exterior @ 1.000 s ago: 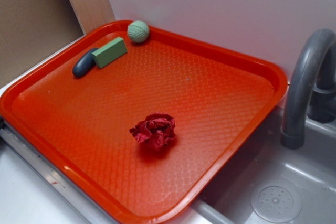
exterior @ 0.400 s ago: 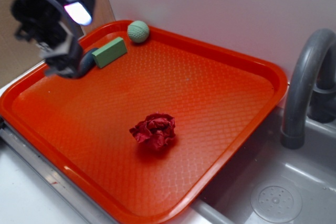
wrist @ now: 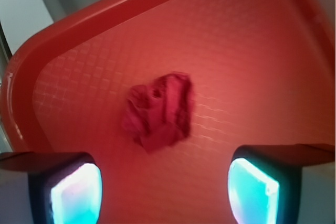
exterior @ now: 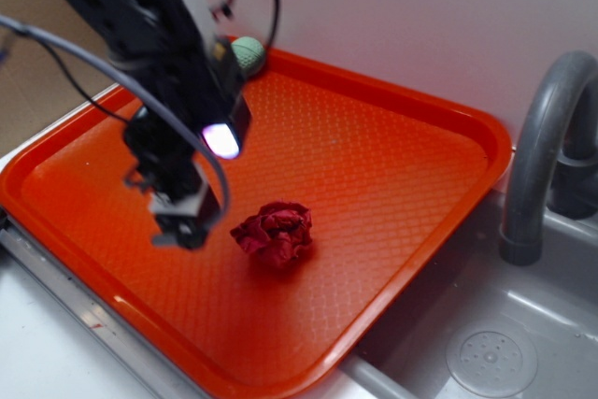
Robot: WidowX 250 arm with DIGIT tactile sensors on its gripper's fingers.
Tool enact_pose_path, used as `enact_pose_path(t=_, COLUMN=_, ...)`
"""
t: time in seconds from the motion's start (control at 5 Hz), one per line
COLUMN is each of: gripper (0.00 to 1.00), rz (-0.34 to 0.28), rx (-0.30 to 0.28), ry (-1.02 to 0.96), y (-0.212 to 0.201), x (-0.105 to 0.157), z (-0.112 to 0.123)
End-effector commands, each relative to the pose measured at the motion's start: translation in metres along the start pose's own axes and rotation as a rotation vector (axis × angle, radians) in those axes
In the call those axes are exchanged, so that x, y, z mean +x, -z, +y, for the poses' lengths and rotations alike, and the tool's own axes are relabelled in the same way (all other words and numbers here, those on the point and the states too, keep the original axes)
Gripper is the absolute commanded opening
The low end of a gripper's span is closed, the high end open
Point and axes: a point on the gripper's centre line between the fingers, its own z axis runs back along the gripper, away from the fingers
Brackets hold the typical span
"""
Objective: Grab the red paper.
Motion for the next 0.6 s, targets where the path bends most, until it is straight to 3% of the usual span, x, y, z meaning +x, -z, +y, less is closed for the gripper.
enact_pose_path(t=0.0, gripper=1.0, rz=0.014, rx=-0.055, ry=-0.017, y=0.014, x=0.006, z=-0.006)
enact_pose_path(t=0.4, gripper=1.0, rz=0.079, rx=-0.055, ry=-0.024, y=0.029, x=0.027, z=-0.012)
